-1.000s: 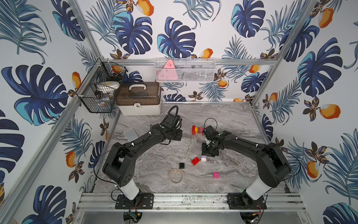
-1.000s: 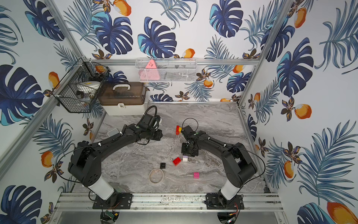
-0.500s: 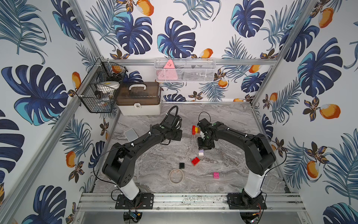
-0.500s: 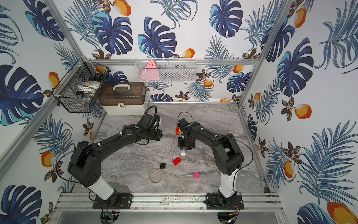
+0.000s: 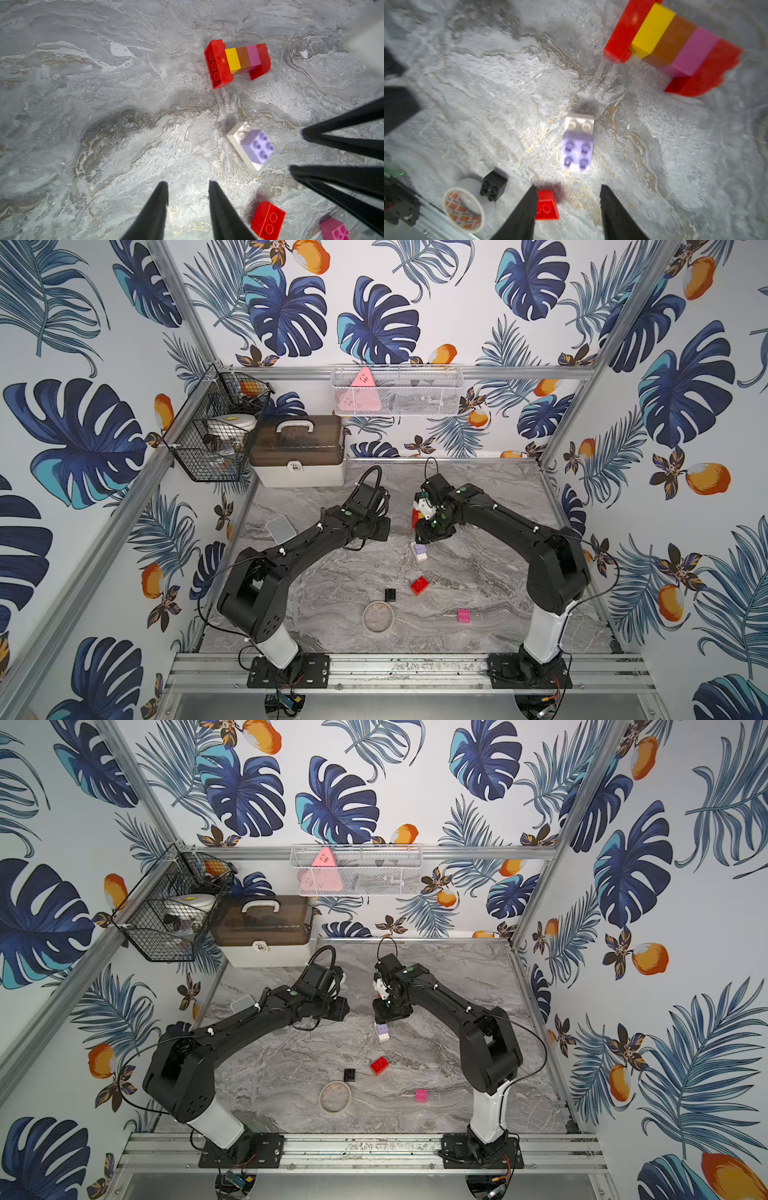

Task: Assemble the number 1 with lego
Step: Move the lego brick at the center of the board, then pick up the lego brick from the center of the board.

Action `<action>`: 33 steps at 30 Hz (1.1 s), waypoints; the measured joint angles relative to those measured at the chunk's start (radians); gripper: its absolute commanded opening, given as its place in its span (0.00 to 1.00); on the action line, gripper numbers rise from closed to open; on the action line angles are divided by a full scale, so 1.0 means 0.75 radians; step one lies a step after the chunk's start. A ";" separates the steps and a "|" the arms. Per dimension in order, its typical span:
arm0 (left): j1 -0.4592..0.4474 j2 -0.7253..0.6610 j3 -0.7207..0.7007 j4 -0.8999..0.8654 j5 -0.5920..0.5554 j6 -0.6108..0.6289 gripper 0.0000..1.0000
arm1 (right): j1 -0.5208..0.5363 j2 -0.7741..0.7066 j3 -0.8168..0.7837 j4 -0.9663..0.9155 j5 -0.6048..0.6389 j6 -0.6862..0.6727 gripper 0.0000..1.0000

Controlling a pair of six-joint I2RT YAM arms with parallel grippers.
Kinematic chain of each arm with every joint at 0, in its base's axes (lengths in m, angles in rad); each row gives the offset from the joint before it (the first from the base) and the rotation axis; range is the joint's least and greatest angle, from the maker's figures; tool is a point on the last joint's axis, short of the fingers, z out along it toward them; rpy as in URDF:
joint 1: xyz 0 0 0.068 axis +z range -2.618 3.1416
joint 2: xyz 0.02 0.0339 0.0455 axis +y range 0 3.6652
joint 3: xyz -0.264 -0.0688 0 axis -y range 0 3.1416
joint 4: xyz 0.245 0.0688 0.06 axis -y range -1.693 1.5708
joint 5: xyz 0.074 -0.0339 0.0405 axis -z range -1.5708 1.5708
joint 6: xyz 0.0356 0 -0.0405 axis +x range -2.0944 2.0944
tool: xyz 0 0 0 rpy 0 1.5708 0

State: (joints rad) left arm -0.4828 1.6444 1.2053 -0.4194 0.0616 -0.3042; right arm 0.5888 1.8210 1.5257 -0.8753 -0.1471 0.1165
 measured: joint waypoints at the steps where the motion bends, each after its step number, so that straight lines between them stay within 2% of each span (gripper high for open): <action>1: 0.000 0.000 0.003 -0.002 -0.004 0.000 0.47 | 0.000 -0.062 -0.032 -0.005 0.001 0.018 0.62; 5: 0.000 -0.010 0.008 -0.009 -0.012 -0.001 0.48 | 0.000 -0.233 -0.191 -0.053 0.018 0.132 0.63; 14: 0.000 -0.030 0.008 -0.018 -0.043 -0.001 0.48 | -0.001 -0.480 -0.636 -0.201 0.004 0.512 0.40; 16: 0.000 -0.023 0.008 -0.021 -0.046 -0.001 0.47 | 0.000 -0.505 -0.714 -0.227 -0.018 0.573 0.42; 19: 0.000 -0.021 0.008 -0.022 -0.051 -0.001 0.47 | 0.000 -0.542 -0.785 -0.266 -0.047 0.631 0.51; 22: 0.000 -0.021 0.008 -0.023 -0.051 -0.001 0.47 | 0.000 -0.541 -0.807 -0.285 -0.064 0.637 0.55; 25: 0.000 -0.021 0.008 -0.022 -0.050 -0.001 0.47 | 0.000 -0.520 -0.823 -0.283 -0.084 0.638 0.55; 33: 0.000 0.003 0.008 -0.023 -0.049 -0.001 0.47 | 0.000 -0.397 -0.841 -0.203 -0.109 0.636 0.46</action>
State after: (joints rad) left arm -0.4828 1.6463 1.2114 -0.4366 0.0250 -0.3050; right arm 0.5888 1.5230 0.8951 -1.0275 -0.2287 0.5938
